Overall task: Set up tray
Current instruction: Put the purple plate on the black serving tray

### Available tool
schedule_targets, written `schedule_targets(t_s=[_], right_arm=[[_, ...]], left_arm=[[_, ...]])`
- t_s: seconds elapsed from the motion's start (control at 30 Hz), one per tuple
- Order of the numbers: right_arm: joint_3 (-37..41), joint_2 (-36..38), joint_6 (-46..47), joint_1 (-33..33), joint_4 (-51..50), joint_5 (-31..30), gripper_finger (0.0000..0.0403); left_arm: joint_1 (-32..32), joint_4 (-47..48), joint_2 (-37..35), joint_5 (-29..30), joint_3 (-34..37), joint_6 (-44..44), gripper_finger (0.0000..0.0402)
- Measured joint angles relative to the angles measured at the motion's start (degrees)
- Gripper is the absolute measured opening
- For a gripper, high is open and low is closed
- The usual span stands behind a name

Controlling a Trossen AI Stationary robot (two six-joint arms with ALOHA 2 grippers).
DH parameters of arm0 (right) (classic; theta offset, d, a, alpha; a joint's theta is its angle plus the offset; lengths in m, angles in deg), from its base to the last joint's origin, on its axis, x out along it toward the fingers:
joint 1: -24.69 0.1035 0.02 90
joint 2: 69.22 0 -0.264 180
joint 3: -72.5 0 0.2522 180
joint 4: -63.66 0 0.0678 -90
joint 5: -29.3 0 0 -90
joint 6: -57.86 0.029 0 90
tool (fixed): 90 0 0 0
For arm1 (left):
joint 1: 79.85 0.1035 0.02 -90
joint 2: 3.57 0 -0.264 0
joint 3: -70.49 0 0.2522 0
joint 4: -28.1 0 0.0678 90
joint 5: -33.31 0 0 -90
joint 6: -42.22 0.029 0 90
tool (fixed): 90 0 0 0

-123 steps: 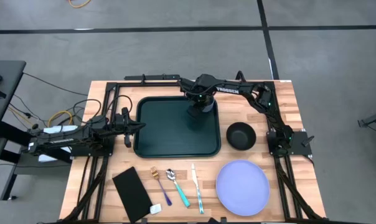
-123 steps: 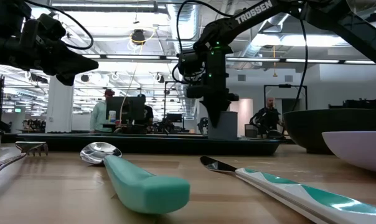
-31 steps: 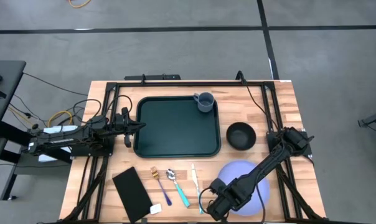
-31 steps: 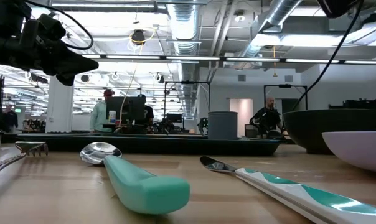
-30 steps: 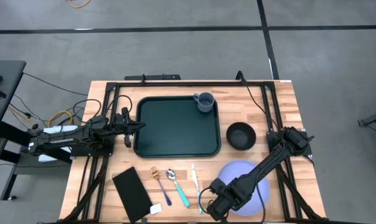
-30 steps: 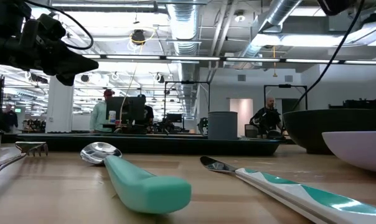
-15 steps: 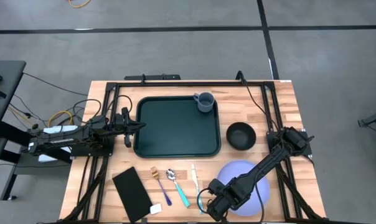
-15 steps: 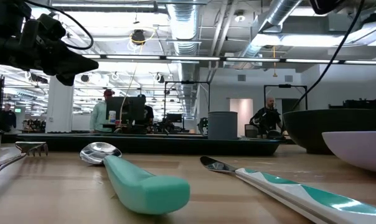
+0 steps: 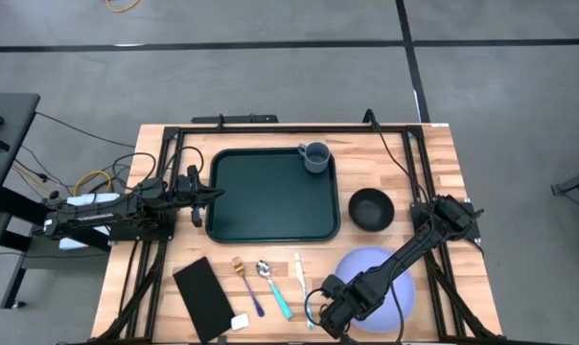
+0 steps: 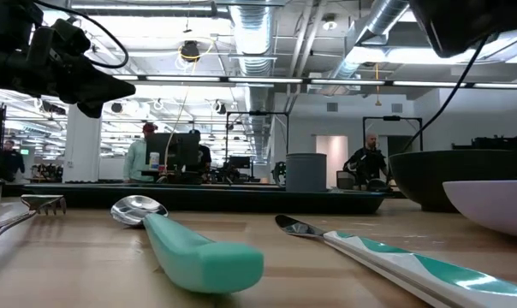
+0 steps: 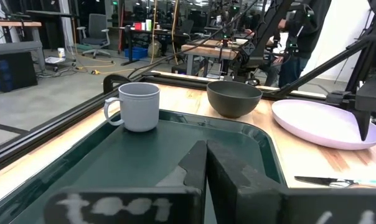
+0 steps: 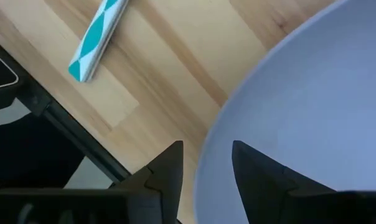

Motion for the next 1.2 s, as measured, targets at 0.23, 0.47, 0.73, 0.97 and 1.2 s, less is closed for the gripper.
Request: schedule_targets(t_s=[0.23, 0.47, 0.73, 0.97, 1.2], right_arm=[[4.69, 0.02, 0.52, -0.12, 4.62, 3.47, 0.0128], [5.57, 0.09, 1.57, -0.70, 4.13, 3.91, 0.0093], [3.47, 0.17, 2.10, -0.70, 4.93, 4.76, 0.0012], [-2.07, 0.11, -0.06, -0.81, 4.54, 3.57, 0.0007], [-6.35, 0.06, -9.88, -1.07, -2.94, 1.98, 0.0002]], left_arm=[[0.00, 0.00, 0.00, 0.01, 0.00, 0.00, 0.0000], [0.00, 0.00, 0.02, 0.02, 0.00, 0.00, 0.0000], [0.02, 0.00, 0.00, 0.02, 0.00, 0.00, 0.0000], [0.02, 0.00, 0.00, 0.00, 0.00, 0.00, 0.0000], [0.00, 0.00, 0.00, 0.00, 0.00, 0.00, 0.0000]])
